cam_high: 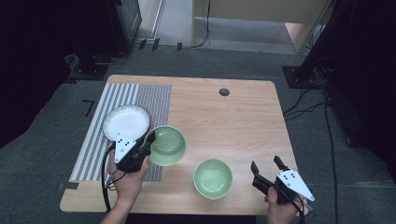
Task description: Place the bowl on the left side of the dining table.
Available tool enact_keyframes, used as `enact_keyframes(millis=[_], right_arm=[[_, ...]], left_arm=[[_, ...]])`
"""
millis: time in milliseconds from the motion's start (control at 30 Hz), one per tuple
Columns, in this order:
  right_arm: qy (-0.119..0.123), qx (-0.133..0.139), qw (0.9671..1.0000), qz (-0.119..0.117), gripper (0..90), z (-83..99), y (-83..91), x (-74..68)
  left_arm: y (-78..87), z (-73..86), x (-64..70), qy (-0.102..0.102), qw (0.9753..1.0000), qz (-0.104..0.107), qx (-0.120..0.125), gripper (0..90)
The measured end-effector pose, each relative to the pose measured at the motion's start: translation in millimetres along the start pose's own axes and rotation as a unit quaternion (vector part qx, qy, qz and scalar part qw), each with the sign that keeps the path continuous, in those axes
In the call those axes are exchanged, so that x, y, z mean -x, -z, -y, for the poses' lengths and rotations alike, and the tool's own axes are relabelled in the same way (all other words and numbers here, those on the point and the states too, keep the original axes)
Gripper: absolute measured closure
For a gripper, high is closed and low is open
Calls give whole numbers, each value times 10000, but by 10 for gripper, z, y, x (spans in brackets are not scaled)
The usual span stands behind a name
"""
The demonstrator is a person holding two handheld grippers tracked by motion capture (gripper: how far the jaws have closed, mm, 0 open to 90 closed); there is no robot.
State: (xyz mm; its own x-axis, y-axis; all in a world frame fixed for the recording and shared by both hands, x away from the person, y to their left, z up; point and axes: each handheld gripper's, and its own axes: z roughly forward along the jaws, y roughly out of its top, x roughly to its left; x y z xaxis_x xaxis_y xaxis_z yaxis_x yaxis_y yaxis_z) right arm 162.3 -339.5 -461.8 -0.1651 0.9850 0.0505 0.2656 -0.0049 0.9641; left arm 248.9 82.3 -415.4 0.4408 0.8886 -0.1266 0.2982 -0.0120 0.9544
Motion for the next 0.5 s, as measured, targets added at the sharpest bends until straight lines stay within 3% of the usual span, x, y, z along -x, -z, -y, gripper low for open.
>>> enact_keyframes(millis=[500], right_arm=[[-108, -129, 9998, 82, 172, 58, -20, 197]], left_arm=[[18, -12, -99, 75, 9999, -91, 20, 830]])
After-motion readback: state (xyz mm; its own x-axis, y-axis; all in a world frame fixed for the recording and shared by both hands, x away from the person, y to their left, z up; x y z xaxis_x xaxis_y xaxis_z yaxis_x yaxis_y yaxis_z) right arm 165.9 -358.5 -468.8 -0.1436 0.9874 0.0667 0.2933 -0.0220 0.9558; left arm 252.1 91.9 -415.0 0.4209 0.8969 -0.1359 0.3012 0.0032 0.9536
